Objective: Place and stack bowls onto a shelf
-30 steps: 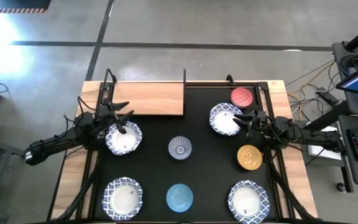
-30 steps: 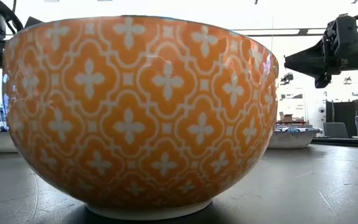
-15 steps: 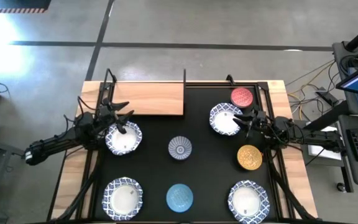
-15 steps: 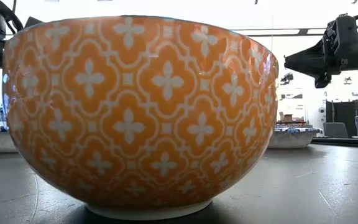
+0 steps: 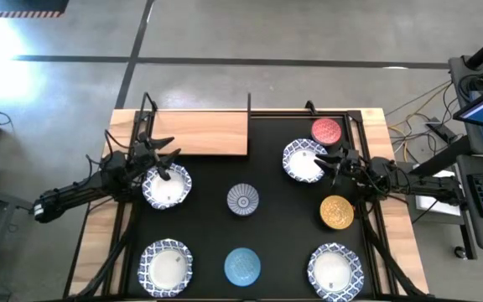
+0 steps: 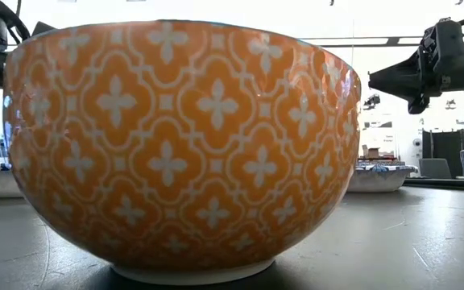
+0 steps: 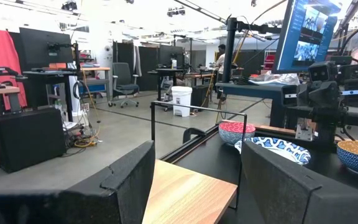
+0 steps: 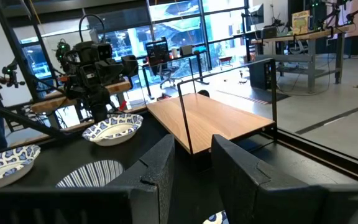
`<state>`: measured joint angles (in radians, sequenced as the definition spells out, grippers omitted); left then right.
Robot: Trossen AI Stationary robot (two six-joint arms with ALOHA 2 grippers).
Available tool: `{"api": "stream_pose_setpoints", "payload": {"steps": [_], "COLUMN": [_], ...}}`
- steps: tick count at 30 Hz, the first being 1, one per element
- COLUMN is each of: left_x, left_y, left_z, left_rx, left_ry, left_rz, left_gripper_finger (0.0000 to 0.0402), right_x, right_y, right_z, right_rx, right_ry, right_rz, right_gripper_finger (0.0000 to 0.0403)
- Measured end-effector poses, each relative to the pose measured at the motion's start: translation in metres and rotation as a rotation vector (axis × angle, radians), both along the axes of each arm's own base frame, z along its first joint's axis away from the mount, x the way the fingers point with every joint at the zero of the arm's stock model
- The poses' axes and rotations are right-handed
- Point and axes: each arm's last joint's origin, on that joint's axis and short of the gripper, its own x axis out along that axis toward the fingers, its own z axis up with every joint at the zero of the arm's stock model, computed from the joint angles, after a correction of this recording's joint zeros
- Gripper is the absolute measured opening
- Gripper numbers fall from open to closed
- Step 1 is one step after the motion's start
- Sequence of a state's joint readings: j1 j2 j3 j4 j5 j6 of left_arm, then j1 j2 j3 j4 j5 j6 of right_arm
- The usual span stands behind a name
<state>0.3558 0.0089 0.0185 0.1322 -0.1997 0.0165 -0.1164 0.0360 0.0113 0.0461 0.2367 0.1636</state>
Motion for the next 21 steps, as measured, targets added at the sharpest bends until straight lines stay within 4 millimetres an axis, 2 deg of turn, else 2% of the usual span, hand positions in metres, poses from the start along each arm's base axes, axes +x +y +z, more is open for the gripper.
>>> {"api": "stream_pose_setpoints", "payload": {"steps": [6,17,21], "left_x": [0.0000,0.0000,0.0000], "left_y": [0.0000,0.0000,0.0000], "left_z": [0.0000,0.0000,0.0000], "left_rx": [0.000,0.000,0.000], "left_ry": [0.000,0.000,0.000], "left_rz": [0.000,0.000,0.000], "left_gripper_finger": [0.0224,0.0224,0.0224], "right_x": [-0.0001,-0.0001,-0.0001], "right_y": [-0.0001,0.0000,0.0000], "right_z": [0.0026,0.0037,0.0036], "right_rx": [-0.084,0.104,0.089], "right_ry": [0.003,-0.078,-0.072], "right_rz": [-0.007,0.004,0.002], "right_gripper_finger": [0.0098,0.0098,0.0098]}}
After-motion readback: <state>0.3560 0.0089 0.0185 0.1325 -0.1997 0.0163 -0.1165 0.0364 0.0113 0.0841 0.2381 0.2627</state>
